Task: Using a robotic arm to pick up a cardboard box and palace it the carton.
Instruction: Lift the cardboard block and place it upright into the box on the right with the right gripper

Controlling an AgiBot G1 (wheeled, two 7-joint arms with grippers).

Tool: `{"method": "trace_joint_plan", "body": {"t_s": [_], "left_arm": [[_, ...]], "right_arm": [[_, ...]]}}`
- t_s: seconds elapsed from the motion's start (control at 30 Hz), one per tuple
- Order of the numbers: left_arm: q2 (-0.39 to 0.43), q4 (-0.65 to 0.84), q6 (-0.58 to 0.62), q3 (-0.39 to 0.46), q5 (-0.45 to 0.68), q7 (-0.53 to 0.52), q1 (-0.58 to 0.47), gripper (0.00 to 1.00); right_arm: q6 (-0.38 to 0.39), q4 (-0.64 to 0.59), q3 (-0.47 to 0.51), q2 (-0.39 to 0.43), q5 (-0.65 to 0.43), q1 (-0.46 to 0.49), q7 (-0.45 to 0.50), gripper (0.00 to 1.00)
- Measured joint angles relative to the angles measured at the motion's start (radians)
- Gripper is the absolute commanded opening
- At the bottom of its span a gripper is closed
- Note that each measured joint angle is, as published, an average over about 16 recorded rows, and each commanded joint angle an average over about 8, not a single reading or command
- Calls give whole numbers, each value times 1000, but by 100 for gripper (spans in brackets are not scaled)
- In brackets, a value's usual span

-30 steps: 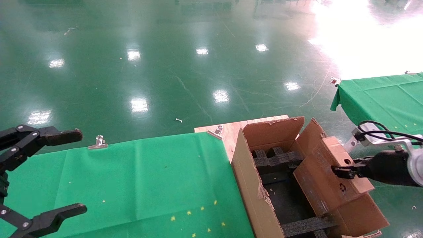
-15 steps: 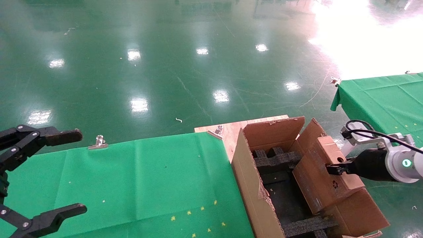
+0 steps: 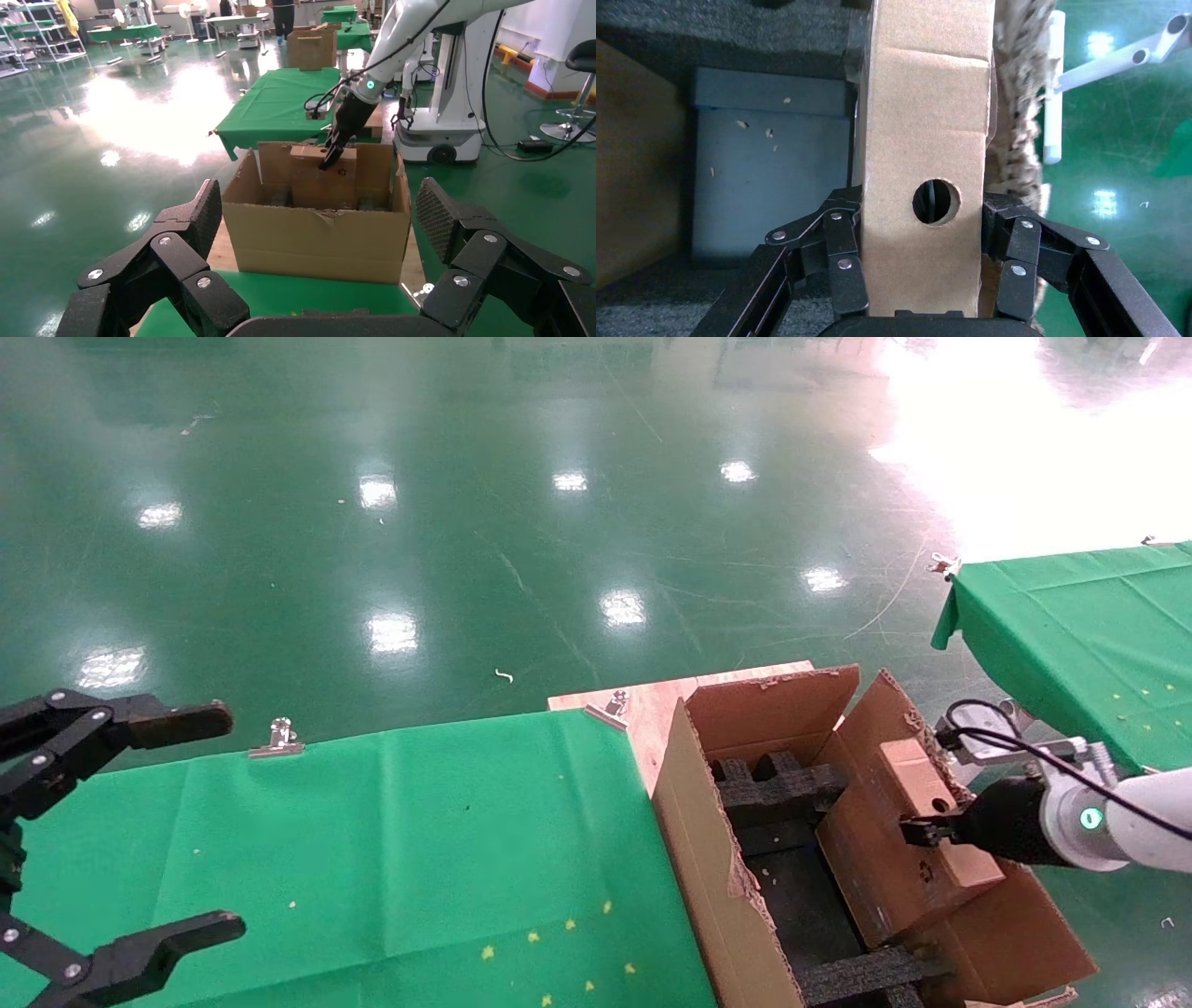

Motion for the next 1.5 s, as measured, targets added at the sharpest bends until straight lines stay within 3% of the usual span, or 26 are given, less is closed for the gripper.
{"method": "trace_joint_plan", "body": {"t_s": [0.5, 1.17, 1.2, 1.43, 1.47, 1.5], "left_arm": [[0, 0, 0, 1, 0, 0, 0, 100], [0, 0, -1, 1, -1, 1, 0, 100], [0, 0, -1, 1, -1, 1, 0, 100], [-1, 0, -1, 1, -1, 1, 0, 100], [-1, 0, -1, 1, -1, 1, 0, 100], [-1, 0, -1, 1, -1, 1, 0, 100]], "right_arm": [[97, -110, -36, -107, -60, -87, 70, 0], [166, -338, -58, -258, 11, -139, -30, 0], [167, -347, -58, -263, 15, -140, -36, 3], [172, -384, -58, -286, 36, -141, -63, 91], [173, -386, -58, -287, 38, -141, -65, 100], [173, -388, -58, -288, 39, -141, -66, 100]]}}
